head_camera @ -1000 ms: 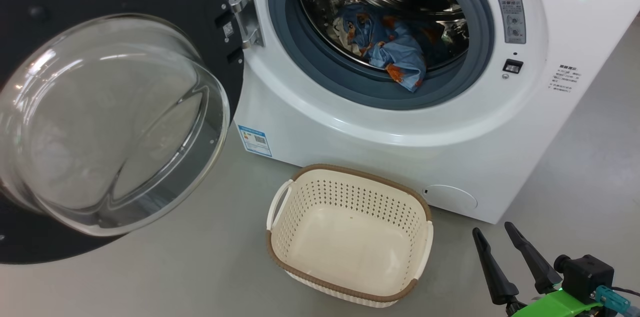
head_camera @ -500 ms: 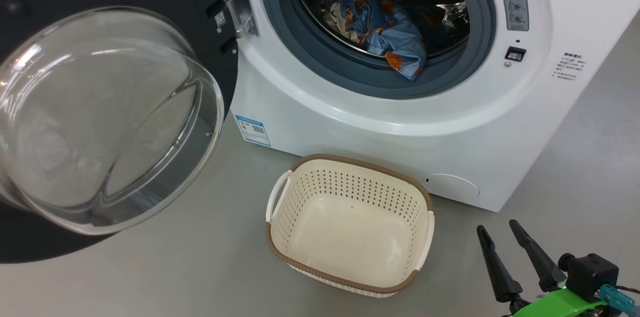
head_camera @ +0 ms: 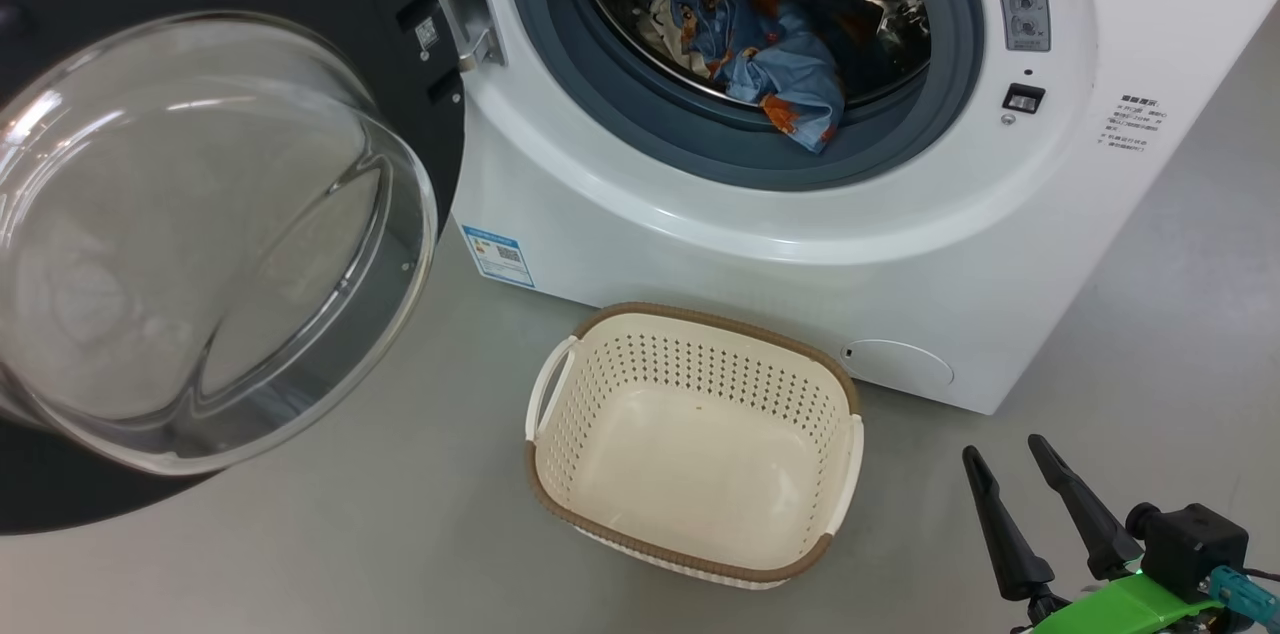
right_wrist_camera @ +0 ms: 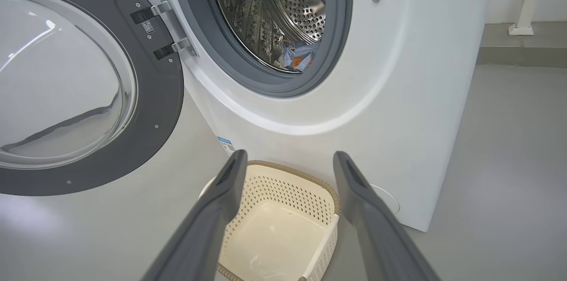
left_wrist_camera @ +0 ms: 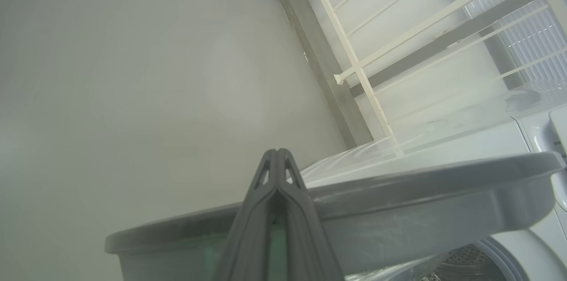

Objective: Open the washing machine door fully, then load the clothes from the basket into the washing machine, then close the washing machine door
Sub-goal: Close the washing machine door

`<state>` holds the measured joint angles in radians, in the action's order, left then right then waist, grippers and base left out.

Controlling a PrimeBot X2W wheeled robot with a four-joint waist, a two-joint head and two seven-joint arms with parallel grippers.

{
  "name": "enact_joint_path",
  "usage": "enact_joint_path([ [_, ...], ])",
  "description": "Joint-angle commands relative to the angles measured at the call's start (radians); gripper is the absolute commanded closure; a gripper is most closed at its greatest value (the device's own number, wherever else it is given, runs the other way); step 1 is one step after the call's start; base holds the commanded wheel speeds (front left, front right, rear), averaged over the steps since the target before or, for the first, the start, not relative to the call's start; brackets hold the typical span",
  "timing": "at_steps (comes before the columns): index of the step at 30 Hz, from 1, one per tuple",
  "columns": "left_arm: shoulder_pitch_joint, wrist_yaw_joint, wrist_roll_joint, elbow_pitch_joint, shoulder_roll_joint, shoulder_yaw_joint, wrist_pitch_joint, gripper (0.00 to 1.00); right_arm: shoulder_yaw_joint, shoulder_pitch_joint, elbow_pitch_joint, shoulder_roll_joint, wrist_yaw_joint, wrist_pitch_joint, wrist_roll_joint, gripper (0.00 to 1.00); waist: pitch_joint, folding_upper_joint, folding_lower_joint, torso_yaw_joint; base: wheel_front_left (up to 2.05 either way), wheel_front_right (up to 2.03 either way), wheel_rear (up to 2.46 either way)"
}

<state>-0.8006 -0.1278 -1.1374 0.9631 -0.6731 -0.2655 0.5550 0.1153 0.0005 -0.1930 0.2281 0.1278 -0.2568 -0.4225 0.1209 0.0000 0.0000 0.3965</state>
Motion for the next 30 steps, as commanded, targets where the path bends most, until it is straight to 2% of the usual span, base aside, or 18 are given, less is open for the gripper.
enact_joint_path([
  [1, -0.016, -0.003, -0.009, -0.027, -0.067, -0.015, 0.018, 1.0, 0.019, -0.011, 0.027, 0.016, 0.003, -0.005, 0.009, 0.0, -0.001, 0.0, 0.0, 0.0, 0.0, 0.0, 0.0],
  [11, 0.06, -0.003, -0.072, -0.126, -0.047, 0.026, 0.161, 1.0, 0.019, 0.001, 0.021, 0.008, 0.003, -0.005, 0.009, 0.0, -0.026, 0.0, 0.0, -0.003, 0.0, 0.0, 0.0],
  [30, 0.254, -0.003, -0.198, -0.443, -0.054, 0.071, 0.366, 1.0, -0.009, 0.058, 0.026, -0.002, 0.003, -0.005, 0.003, 0.0, -0.1, 0.0, 0.0, 0.016, 0.0, 0.0, 0.0],
])
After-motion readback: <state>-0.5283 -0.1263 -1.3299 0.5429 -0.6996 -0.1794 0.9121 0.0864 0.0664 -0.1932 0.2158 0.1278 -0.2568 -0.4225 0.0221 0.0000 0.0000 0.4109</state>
